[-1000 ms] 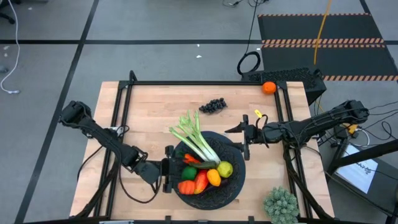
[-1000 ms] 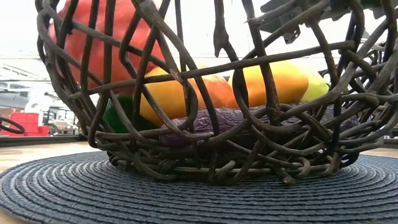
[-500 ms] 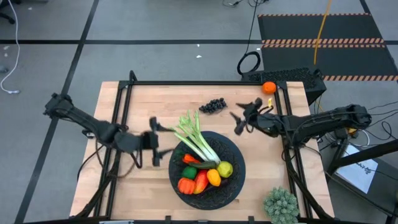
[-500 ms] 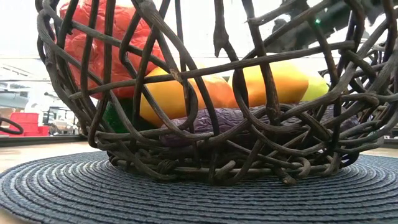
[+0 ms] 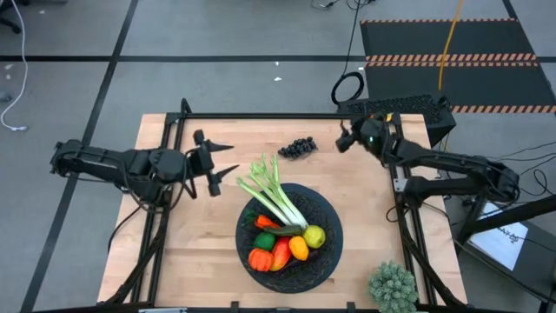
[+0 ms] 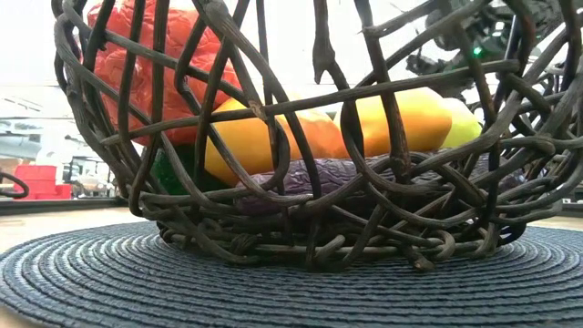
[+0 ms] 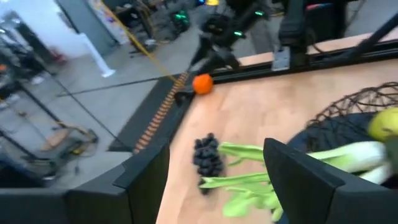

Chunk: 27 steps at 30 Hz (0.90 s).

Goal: Build produce basket
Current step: Put the orange into the black mesh basket

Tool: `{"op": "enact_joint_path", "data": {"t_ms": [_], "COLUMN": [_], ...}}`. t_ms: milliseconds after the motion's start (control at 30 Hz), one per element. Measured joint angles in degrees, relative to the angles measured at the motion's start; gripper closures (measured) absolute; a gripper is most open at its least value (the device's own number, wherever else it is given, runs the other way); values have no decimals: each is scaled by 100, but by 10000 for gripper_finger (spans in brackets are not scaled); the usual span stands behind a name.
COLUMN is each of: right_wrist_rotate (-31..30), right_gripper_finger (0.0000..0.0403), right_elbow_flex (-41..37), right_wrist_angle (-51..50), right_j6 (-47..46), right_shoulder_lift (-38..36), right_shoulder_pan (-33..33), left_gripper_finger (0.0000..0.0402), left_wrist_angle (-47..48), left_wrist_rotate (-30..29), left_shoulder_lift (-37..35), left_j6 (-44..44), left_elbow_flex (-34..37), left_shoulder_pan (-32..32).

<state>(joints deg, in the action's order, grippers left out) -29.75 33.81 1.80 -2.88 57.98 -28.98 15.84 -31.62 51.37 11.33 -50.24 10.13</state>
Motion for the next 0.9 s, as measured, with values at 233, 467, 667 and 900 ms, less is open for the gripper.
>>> {"op": "enact_joint_path", "data": {"t_ms": [233, 467, 667, 900], "right_wrist_rotate": [631, 619, 597, 600], "right_gripper_finger": [147, 130, 109, 70], "right_elbow_flex": [744, 1800, 2715, 3033], "right_wrist_angle": [-1616, -2915, -3979, -4506], "right_j6": [-53, -72, -89, -160], "right_shoulder_lift": [283, 1040, 1922, 2686], "right_shoulder_pan": [-1136, -1562, -1919, -2240], "left_gripper_finger": [147, 149, 151, 150], "left_wrist_angle": [49, 72, 54, 66], "left_wrist_rotate": [1132, 1561, 1669, 1684], "left_shoulder_lift": [352, 789, 1013, 1027], "left_j6": [-142, -94, -114, -143], "left_elbow_flex": [0, 0, 0, 0], "left_shoulder_pan": [-554, -844, -998, -1023]}}
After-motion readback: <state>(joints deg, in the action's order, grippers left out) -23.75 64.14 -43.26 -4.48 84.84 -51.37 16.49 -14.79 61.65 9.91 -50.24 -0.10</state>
